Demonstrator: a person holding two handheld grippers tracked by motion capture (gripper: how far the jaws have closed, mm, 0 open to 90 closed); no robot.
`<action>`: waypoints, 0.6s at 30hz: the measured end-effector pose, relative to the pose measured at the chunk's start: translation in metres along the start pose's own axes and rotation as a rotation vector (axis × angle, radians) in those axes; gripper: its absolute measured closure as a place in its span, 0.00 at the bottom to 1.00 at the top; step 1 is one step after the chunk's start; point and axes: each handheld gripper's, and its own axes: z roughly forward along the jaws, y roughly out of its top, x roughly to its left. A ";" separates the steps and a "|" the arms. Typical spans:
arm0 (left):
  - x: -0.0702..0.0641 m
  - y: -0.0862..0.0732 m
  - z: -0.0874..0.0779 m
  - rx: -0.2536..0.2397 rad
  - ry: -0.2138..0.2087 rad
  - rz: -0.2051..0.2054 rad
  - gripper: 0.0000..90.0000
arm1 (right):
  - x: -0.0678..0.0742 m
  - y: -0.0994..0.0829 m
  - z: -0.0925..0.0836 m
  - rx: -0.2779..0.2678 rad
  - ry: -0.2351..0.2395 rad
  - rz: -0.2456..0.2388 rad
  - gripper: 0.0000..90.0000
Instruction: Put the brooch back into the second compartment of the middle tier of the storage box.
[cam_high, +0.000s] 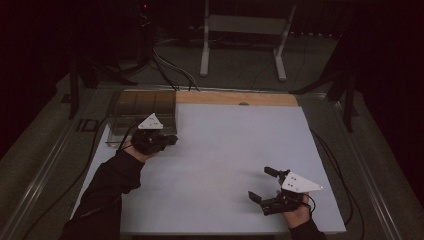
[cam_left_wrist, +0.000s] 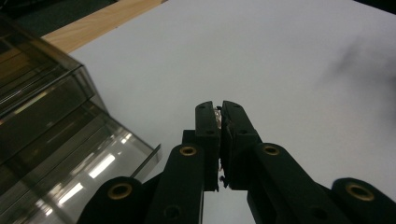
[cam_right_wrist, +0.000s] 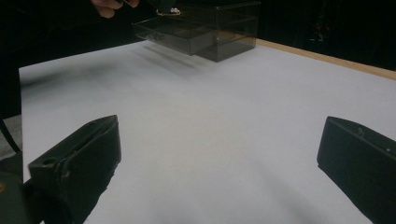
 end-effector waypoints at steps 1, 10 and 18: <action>0.001 -0.001 -0.001 0.001 0.003 -0.001 0.97 | 0.000 0.000 0.000 -0.003 0.000 -0.001 0.00; 0.009 -0.008 -0.011 0.005 0.028 -0.018 0.97 | 0.000 0.000 0.000 0.001 -0.001 -0.008 0.00; 0.017 -0.014 -0.020 0.000 0.046 -0.041 0.97 | 0.000 0.000 0.000 0.000 -0.002 -0.005 0.00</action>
